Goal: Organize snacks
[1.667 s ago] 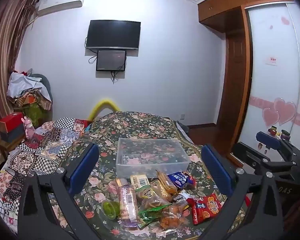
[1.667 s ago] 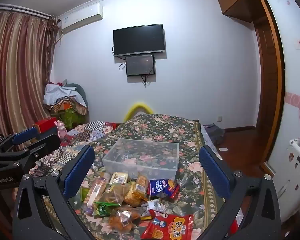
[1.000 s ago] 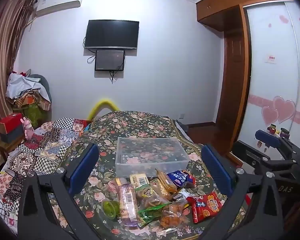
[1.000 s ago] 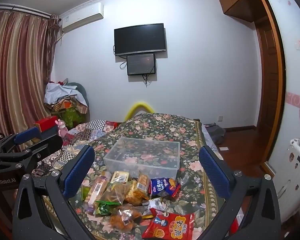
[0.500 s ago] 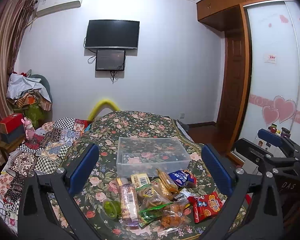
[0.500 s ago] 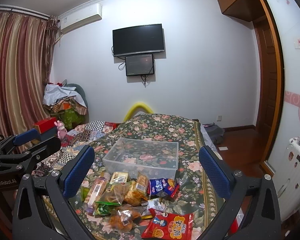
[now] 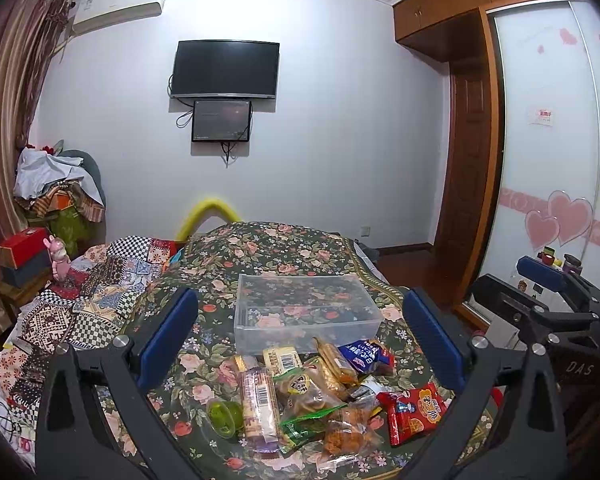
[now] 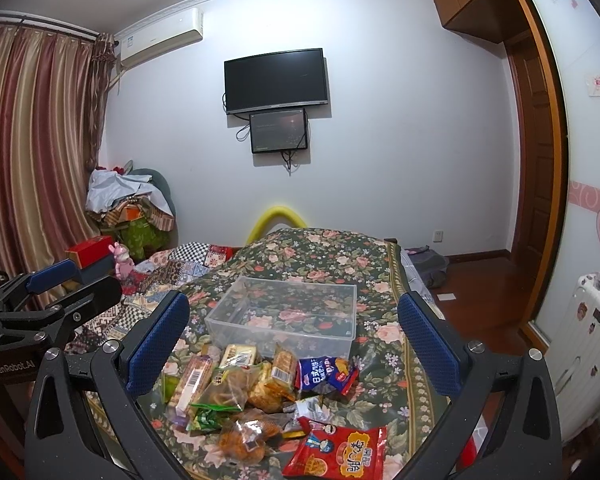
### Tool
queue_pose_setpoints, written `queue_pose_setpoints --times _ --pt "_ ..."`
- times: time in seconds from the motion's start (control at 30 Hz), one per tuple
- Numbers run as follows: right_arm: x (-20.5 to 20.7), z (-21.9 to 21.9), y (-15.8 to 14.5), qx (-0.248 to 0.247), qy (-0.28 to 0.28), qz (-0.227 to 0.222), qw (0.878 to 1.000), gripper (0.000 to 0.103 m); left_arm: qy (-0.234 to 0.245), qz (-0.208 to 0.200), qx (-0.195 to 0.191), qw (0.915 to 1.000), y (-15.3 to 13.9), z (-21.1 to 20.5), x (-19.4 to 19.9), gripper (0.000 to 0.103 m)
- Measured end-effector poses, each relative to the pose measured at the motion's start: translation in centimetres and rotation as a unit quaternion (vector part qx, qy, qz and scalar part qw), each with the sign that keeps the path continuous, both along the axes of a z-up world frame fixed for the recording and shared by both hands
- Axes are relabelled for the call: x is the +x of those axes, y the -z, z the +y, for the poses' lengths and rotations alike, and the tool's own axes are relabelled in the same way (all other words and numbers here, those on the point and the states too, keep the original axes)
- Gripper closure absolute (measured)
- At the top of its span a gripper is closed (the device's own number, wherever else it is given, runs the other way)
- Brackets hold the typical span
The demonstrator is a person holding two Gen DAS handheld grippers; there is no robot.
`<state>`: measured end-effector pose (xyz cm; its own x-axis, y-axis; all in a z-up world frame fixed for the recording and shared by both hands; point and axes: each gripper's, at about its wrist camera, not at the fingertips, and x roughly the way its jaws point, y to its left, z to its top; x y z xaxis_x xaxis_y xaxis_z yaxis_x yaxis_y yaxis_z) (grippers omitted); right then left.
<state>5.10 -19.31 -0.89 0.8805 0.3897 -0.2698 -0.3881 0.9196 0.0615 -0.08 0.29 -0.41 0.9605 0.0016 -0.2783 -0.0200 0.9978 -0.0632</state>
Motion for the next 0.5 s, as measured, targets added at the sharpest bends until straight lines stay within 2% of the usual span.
queue_pose_setpoints --times 0.5 --pt "-0.01 -0.07 -0.06 0.002 0.0 0.0 1.0 0.0 0.0 0.001 0.0 1.0 0.12 -0.01 0.03 0.0"
